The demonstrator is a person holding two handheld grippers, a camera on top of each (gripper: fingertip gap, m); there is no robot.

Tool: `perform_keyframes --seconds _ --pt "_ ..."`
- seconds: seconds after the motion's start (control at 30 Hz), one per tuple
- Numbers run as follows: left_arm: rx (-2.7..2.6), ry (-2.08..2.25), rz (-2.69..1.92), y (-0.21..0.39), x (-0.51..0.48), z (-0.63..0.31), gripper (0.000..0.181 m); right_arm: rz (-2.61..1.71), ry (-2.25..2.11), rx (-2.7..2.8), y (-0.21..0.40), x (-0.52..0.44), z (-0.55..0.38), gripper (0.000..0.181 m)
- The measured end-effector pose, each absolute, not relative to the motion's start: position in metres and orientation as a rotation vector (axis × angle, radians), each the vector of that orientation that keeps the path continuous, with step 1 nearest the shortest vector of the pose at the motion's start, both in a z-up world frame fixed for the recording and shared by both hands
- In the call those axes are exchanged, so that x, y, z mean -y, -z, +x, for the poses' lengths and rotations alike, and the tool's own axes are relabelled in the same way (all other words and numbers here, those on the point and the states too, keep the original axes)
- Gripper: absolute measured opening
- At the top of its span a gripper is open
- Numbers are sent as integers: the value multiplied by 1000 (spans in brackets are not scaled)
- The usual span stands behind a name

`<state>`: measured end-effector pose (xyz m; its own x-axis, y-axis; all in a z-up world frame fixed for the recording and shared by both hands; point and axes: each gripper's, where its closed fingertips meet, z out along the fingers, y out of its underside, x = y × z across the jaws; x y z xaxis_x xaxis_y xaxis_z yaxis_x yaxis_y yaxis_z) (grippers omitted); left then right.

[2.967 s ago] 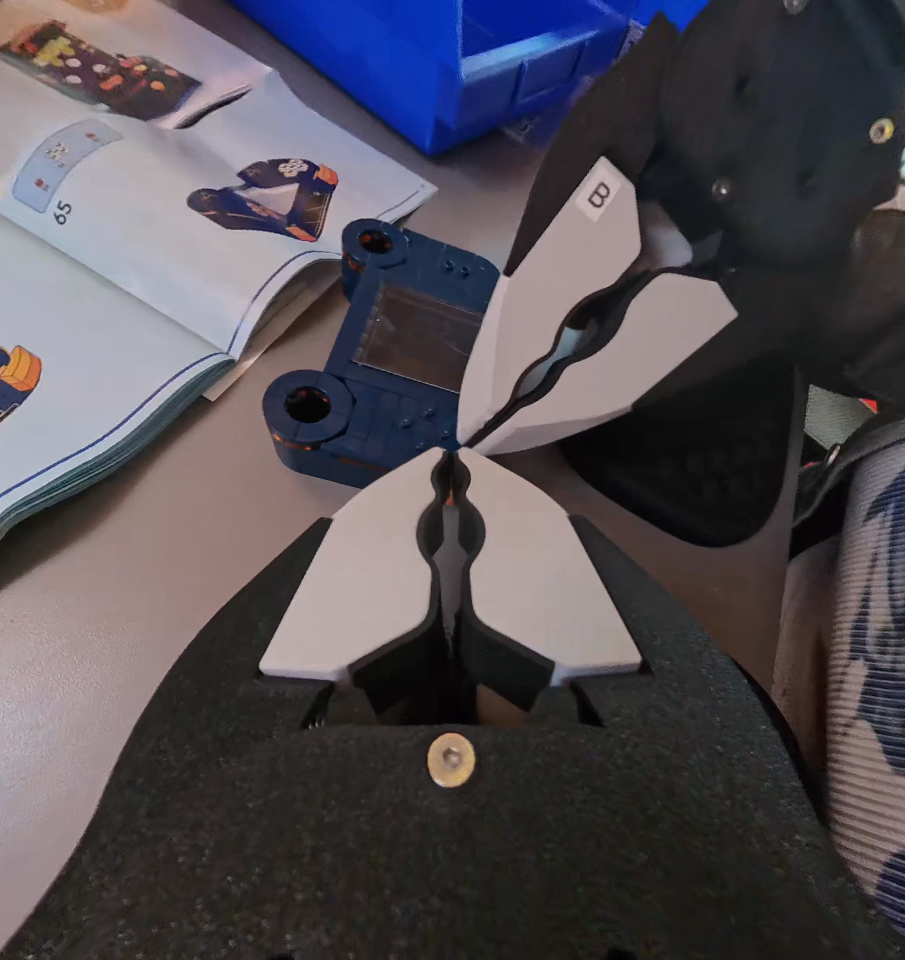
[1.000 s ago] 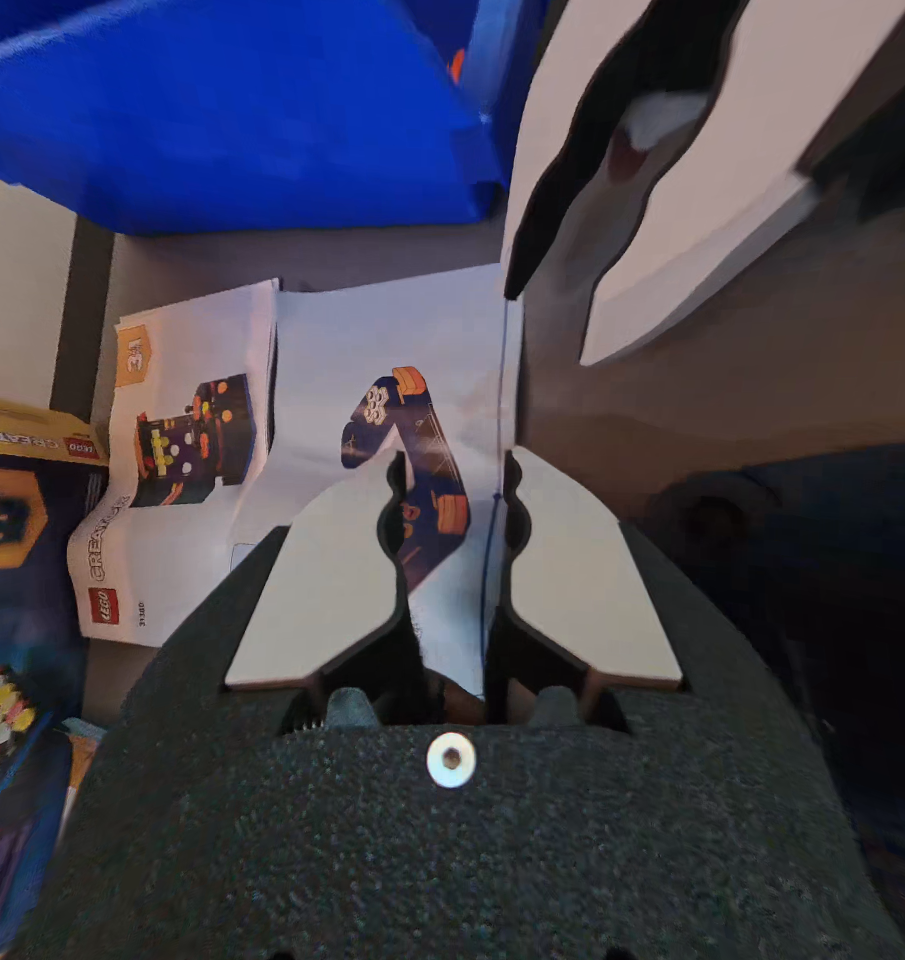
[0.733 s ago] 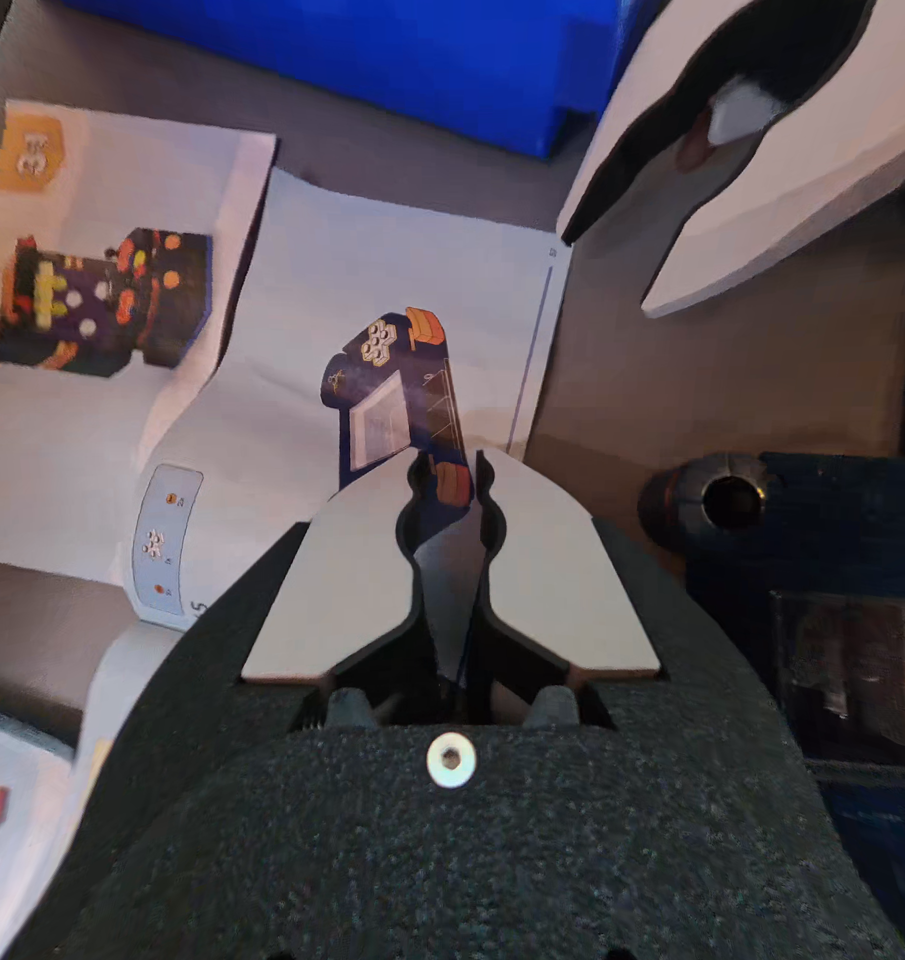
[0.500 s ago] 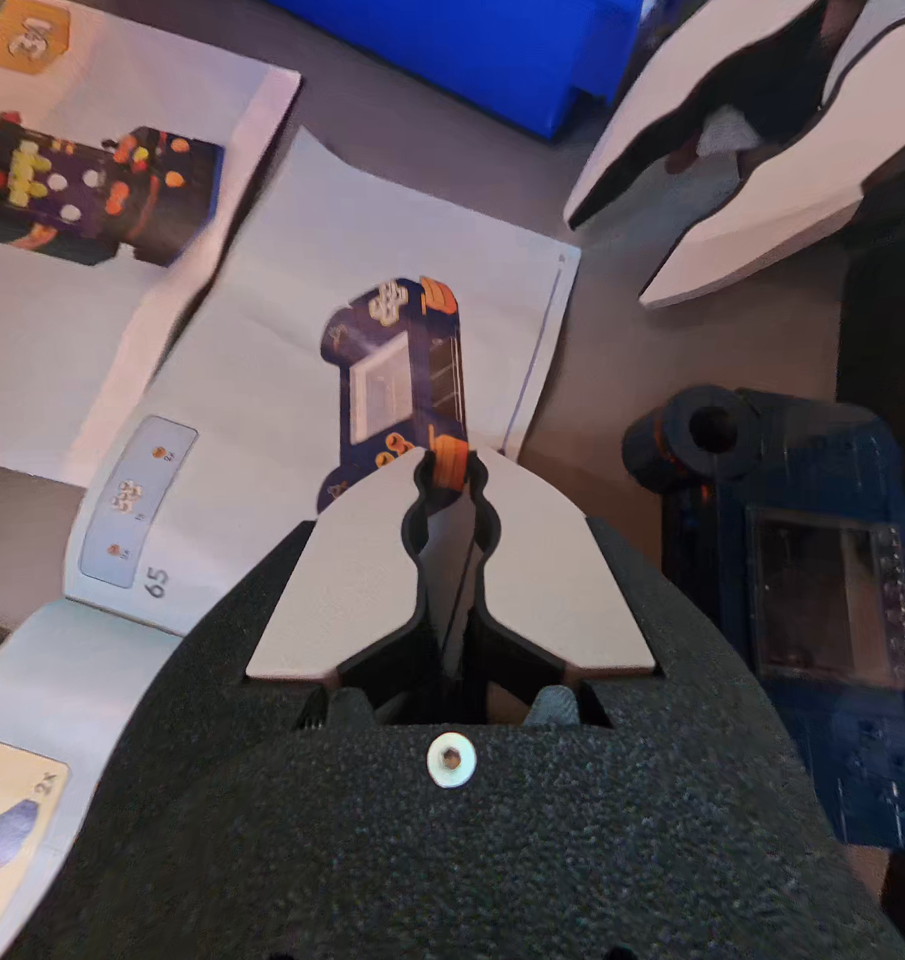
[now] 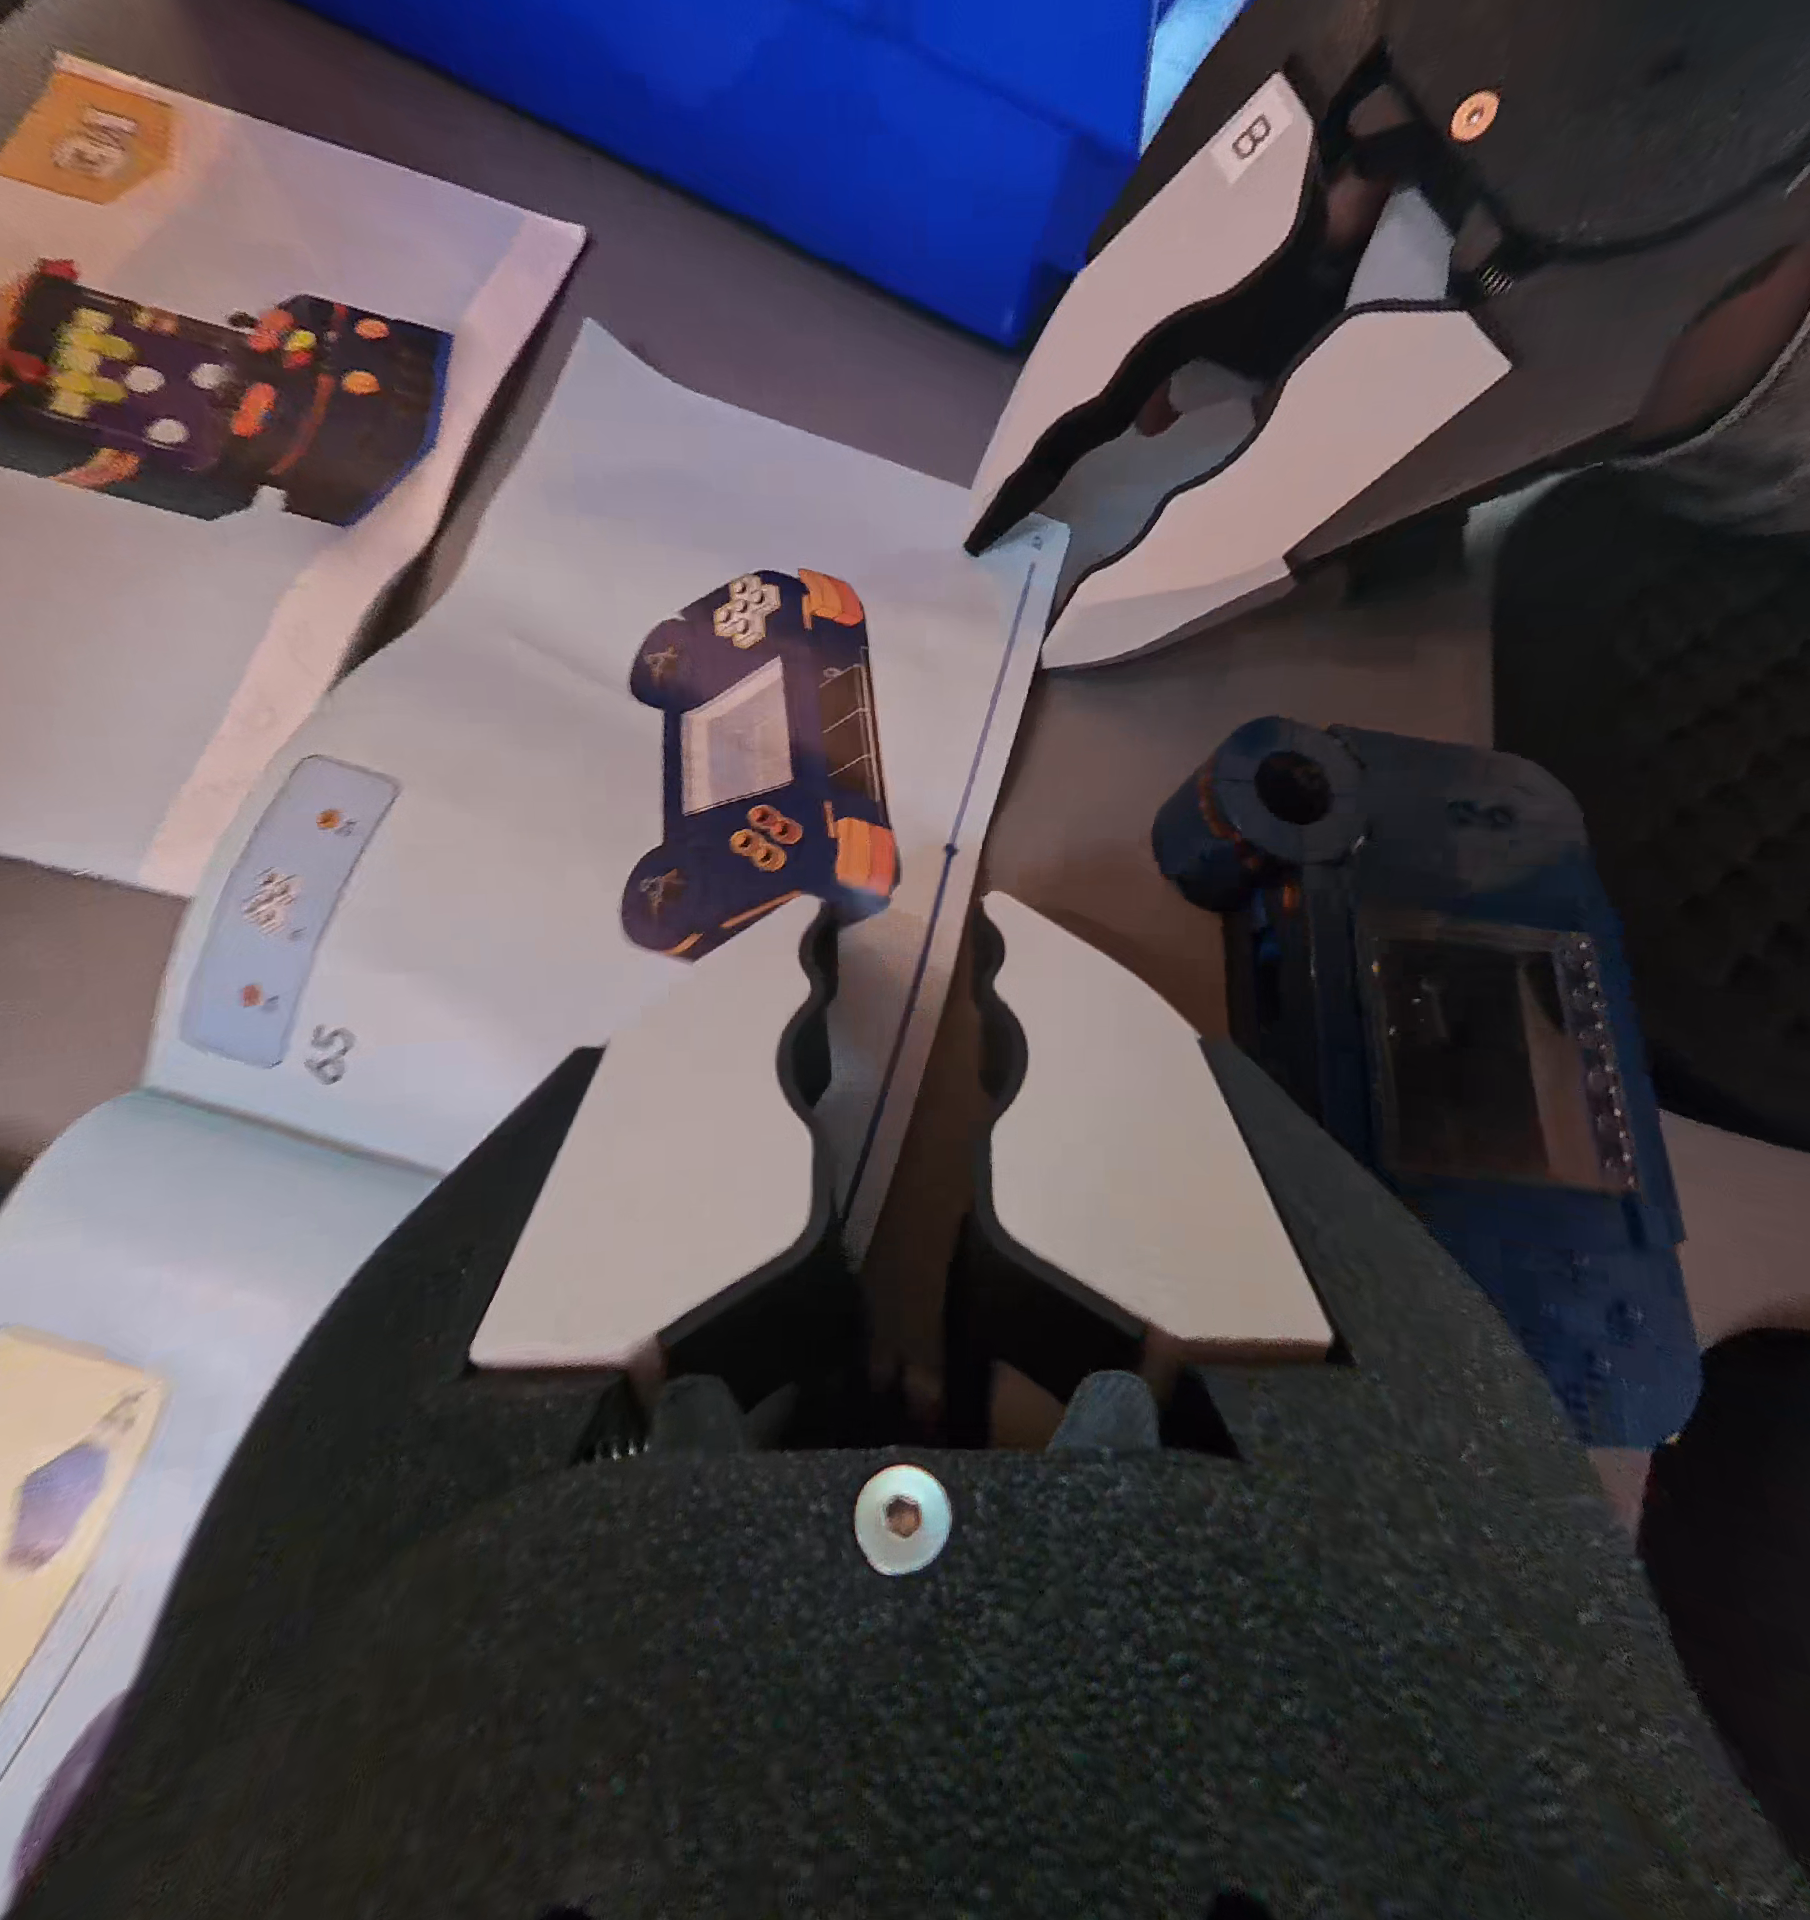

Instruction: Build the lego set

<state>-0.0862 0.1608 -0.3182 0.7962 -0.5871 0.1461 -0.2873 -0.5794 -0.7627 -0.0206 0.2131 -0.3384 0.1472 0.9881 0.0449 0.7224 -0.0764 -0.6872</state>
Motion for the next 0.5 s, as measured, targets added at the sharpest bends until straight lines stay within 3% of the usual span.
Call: perform_keyframes --seconds 0.33,0.5 --pt "-511 49 -2032 303 -142 -135 22 -1781 -657 1620 338 -213 -21 28" --pt "-545 51 -1882 290 -137 -128 17 -1763 -672 1619 337 -213 -21 28"
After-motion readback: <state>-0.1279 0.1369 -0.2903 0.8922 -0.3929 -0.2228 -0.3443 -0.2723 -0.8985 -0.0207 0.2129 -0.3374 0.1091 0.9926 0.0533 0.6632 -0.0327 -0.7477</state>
